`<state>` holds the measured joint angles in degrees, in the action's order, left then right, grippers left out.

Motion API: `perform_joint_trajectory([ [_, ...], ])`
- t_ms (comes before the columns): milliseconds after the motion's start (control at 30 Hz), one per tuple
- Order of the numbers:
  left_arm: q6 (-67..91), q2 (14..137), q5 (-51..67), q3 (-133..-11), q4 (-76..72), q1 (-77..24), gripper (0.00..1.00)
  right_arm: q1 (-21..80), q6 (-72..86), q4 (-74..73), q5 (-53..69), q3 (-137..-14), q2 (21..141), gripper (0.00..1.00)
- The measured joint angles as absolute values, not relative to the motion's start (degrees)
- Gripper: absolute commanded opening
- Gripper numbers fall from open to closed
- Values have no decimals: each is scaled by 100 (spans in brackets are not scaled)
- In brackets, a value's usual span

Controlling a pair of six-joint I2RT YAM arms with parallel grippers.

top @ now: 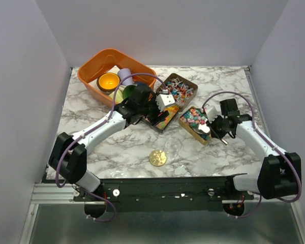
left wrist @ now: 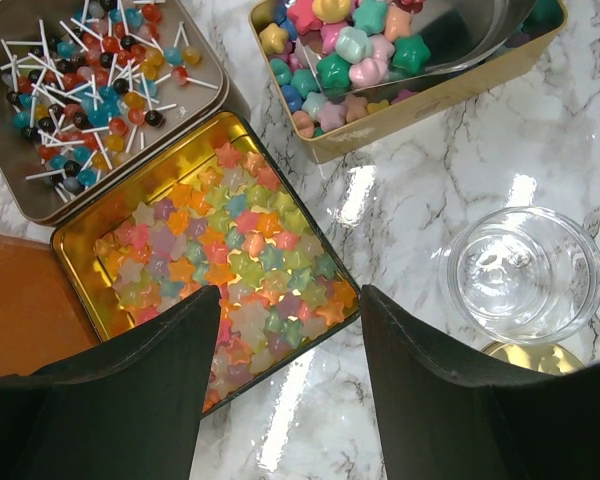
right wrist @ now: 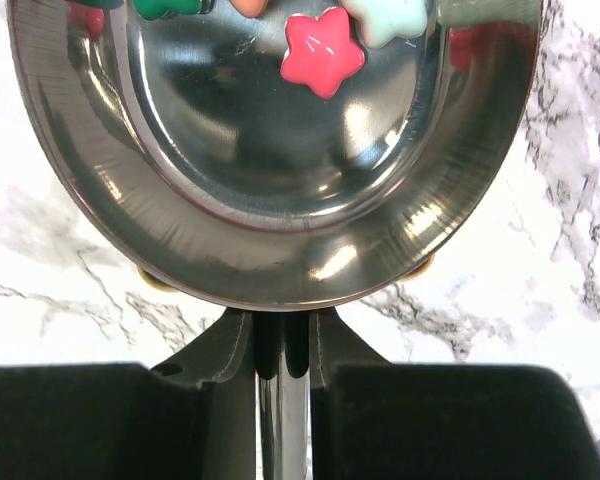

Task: Pack the candies
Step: Scoop the fake candies from the storage box, then place the fake candies in the packing bottle.

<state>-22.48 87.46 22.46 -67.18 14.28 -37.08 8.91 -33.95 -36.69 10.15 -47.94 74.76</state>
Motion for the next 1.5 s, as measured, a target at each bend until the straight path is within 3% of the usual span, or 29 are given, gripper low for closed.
perform_joint_trajectory([
  [200,-2250,8746,2244,-6718,1426,-3708,70,735,-3468,-3752,1050,-4609,7175,1],
  [467,-2176,8707,2049,-6694,1426,-3671,70,703,-3500,-3500,2119,-4595,6088,1],
  [767,-2099,8444,1881,-6657,1411,-3592,71,701,-3629,-3498,2512,-4713,6694,1],
  [1200,-1160,8034,1330,-6685,1951,-2508,77,792,-5430,-5581,2357,-6766,7218,1],
  [1500,-950,7205,1184,-6405,2294,-2154,79,1946,-6195,-6143,1763,-6963,7391,1],
])
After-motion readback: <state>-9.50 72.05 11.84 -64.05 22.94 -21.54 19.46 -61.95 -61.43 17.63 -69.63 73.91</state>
